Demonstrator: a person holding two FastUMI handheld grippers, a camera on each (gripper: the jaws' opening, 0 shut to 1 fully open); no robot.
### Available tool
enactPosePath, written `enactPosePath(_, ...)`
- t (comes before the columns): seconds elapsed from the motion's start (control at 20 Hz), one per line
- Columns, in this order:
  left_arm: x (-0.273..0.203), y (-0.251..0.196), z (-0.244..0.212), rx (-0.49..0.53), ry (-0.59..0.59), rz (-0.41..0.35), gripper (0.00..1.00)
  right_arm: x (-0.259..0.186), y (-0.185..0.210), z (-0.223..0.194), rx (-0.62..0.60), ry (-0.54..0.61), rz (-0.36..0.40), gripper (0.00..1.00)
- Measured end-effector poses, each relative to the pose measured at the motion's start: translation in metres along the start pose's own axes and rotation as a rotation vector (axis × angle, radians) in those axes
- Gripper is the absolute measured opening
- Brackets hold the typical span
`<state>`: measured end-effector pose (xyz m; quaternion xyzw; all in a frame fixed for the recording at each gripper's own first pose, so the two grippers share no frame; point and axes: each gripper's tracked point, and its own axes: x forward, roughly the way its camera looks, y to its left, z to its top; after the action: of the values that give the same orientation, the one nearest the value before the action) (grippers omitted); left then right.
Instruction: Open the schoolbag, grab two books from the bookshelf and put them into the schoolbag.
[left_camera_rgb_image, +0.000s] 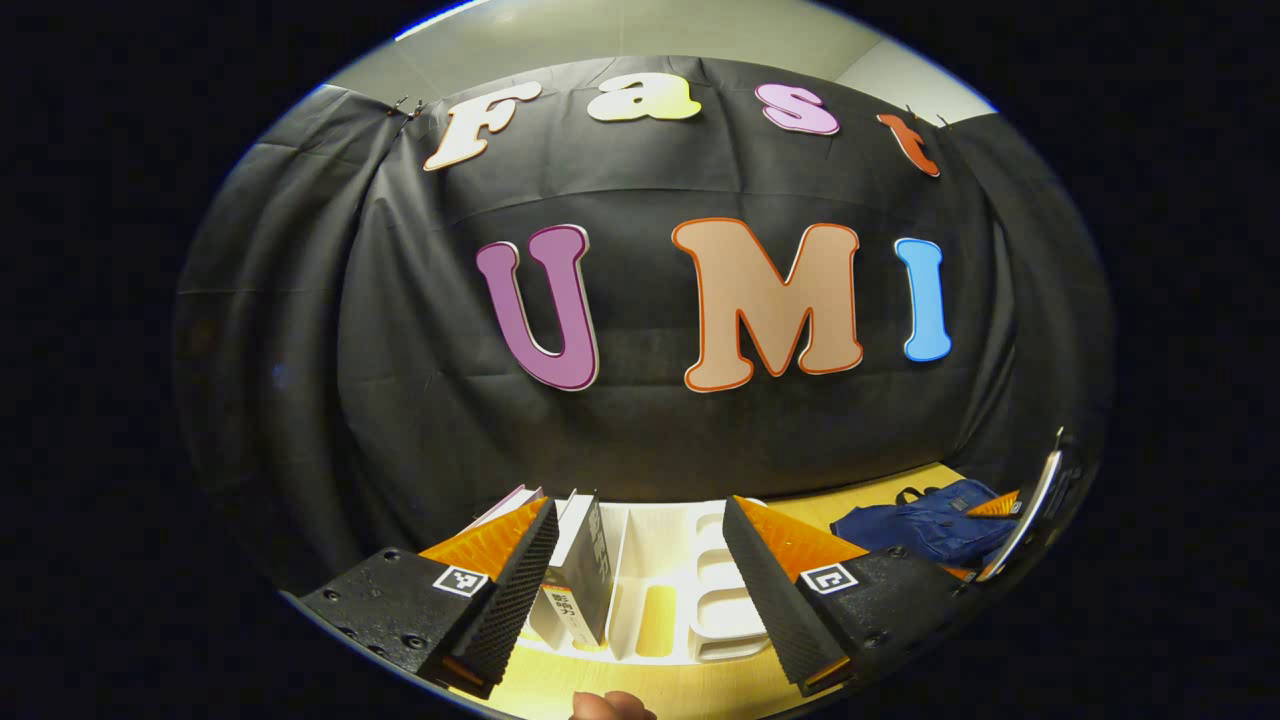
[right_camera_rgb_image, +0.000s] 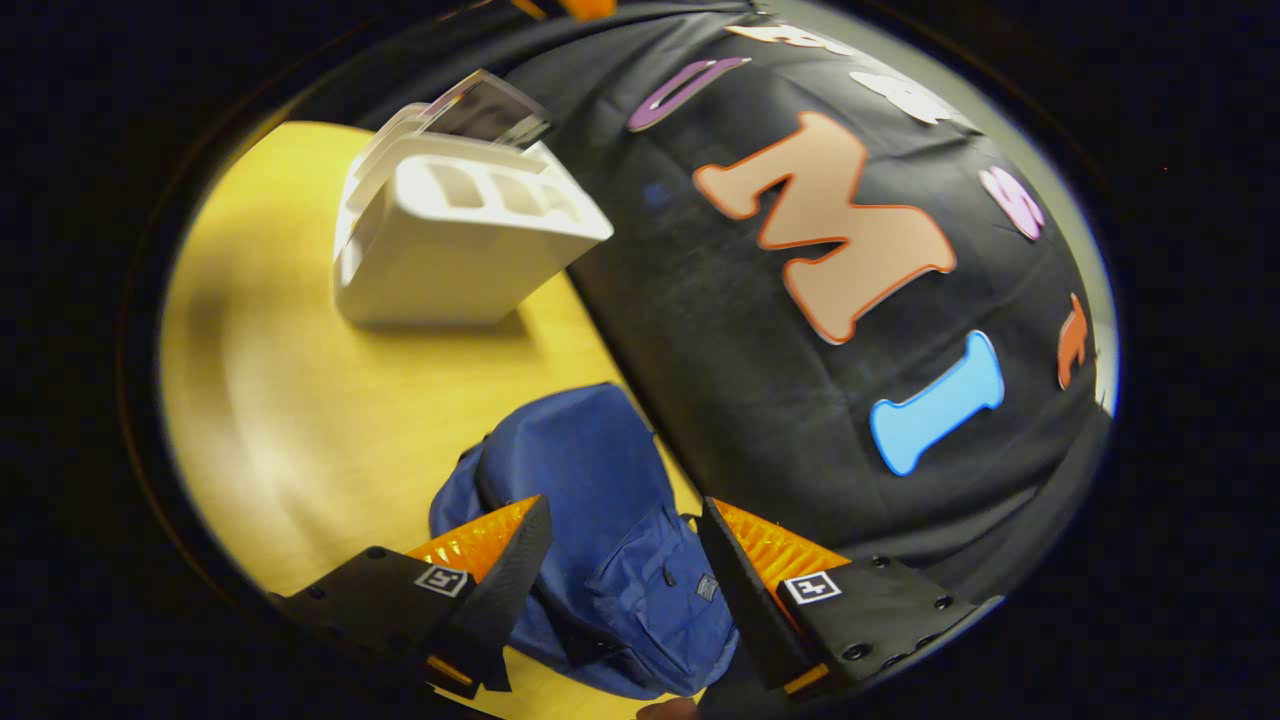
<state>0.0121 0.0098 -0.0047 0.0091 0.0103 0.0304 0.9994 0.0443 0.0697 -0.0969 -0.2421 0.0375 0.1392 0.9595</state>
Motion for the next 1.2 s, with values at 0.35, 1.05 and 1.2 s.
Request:
enactPosePath(0.35, -0.007, 0.015, -0.001, 0.003, 0.005, 0.051, 0.97, 0.047, 0.045, -0.029, -0.140, 0.083, 0.091, 0.97)
enactPosePath(1.05, -0.007, 0.012, -0.002, -0.015, 0.005, 0.049, 1.00, 0.065, 0.061, -0.057, 0.295, 0.367, 0.244, 0.04)
enactPosePath(1.2, -0.005, 0.012, -0.003, -0.018, 0.009, 0.045, 0.97, 0.064, 0.052, -0.053, 0.412, 0.375, 0.262, 0.01)
